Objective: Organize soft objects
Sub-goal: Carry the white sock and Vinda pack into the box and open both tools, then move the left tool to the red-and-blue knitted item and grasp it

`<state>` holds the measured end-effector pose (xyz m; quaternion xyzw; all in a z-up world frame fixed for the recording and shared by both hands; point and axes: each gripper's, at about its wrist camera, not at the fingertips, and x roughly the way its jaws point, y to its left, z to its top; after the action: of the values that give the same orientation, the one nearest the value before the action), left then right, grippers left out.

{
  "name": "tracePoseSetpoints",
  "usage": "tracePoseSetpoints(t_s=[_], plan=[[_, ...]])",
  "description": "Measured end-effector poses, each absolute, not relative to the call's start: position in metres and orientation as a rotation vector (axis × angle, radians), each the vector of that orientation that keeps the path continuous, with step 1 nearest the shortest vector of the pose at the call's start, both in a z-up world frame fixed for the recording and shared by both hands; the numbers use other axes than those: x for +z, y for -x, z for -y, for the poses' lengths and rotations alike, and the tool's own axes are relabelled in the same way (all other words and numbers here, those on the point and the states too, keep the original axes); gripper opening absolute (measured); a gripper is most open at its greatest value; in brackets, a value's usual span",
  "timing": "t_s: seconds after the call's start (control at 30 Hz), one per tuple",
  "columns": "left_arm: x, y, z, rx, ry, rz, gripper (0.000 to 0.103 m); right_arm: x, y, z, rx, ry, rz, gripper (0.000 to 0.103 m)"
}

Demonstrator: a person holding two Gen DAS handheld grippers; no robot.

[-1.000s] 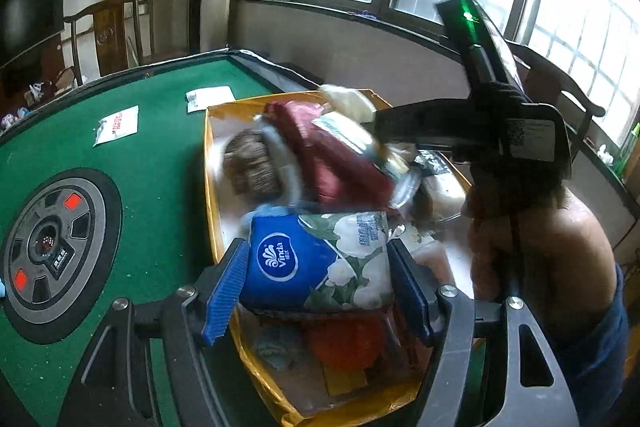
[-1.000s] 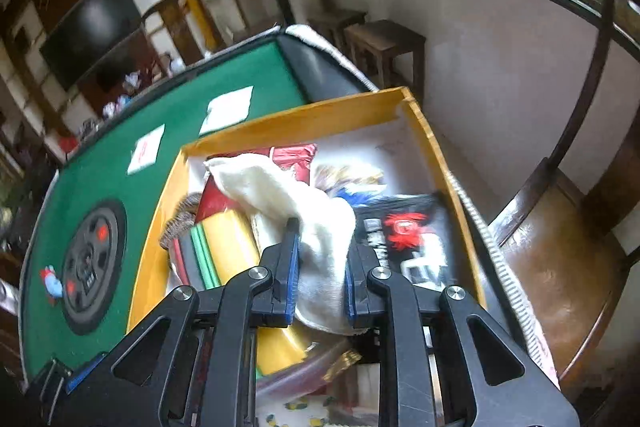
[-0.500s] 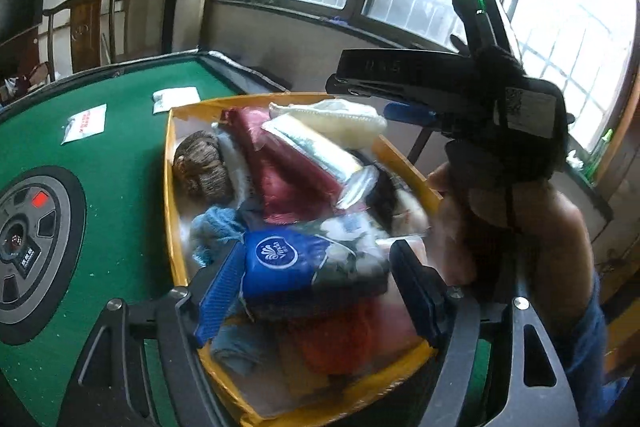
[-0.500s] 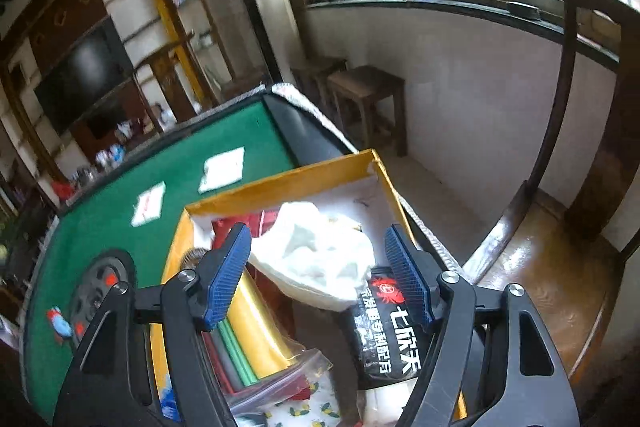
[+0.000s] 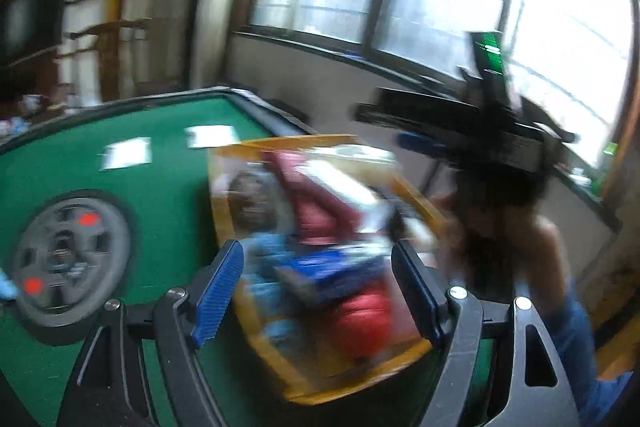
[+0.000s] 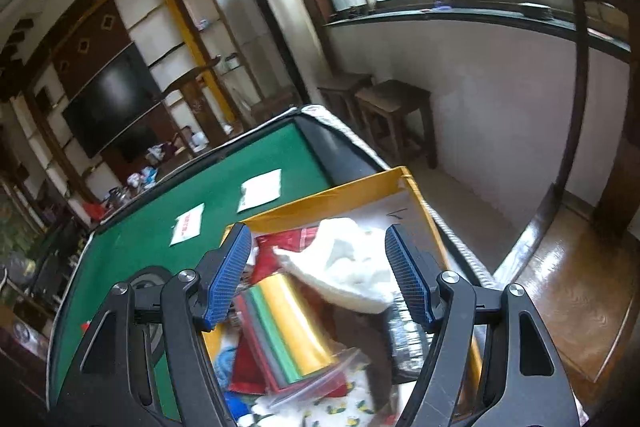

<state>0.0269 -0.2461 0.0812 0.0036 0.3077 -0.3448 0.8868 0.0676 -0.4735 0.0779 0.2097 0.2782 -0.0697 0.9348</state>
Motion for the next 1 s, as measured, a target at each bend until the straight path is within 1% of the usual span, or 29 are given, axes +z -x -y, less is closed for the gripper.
tracePoseSetpoints(t_s=[0.17, 0.3, 0.43, 0.5, 0.53, 0.63, 0.83, 0.87, 0.9, 0.93, 1.0], plan=[[0.079, -0.043, 0.183, -0.492, -0.015, -0.608, 0.077, 0.077, -0.070, 0.452, -0.099, -0.371, -0.564, 0.070], [0.072, -0.070, 0.128, -0.276, 0.005, -0.626, 0.077, 0.074, -0.071, 0.443, -0.081, -0.350, -0.573, 0.070], [0.057, -0.112, 0.054, -0.059, 0.095, -0.731, 0.077, 0.072, -0.071, 0.444, -0.085, -0.356, -0.576, 0.070], [0.043, -0.130, 0.012, 0.001, 0.224, -0.808, 0.077, 0.072, -0.071, 0.446, -0.085, -0.371, -0.575, 0.070], [0.032, -0.138, -0.013, 0.015, 0.342, -0.849, 0.077, 0.072, -0.070, 0.447, -0.081, -0.379, -0.574, 0.070], [0.016, -0.153, -0.037, 0.037, 0.446, -0.896, 0.077, 0.073, -0.069, 0.446, -0.076, -0.387, -0.568, 0.070], [0.009, -0.174, -0.023, 0.079, 0.390, -0.900, 0.075, 0.074, -0.070, 0.446, -0.081, -0.389, -0.566, 0.070], [0.007, -0.176, -0.023, 0.088, 0.383, -0.904, 0.070, 0.075, -0.069, 0.446, -0.082, -0.390, -0.566, 0.070], [0.004, -0.178, -0.024, 0.103, 0.373, -0.915, 0.056, 0.076, -0.069, 0.447, -0.082, -0.393, -0.565, 0.070], [0.000, -0.180, -0.024, 0.121, 0.367, -0.925, 0.046, 0.077, -0.069, 0.447, -0.081, -0.396, -0.563, 0.070], [-0.005, -0.180, -0.031, 0.135, 0.346, -0.946, 0.041, 0.079, -0.069, 0.448, -0.080, -0.400, -0.560, 0.070]])
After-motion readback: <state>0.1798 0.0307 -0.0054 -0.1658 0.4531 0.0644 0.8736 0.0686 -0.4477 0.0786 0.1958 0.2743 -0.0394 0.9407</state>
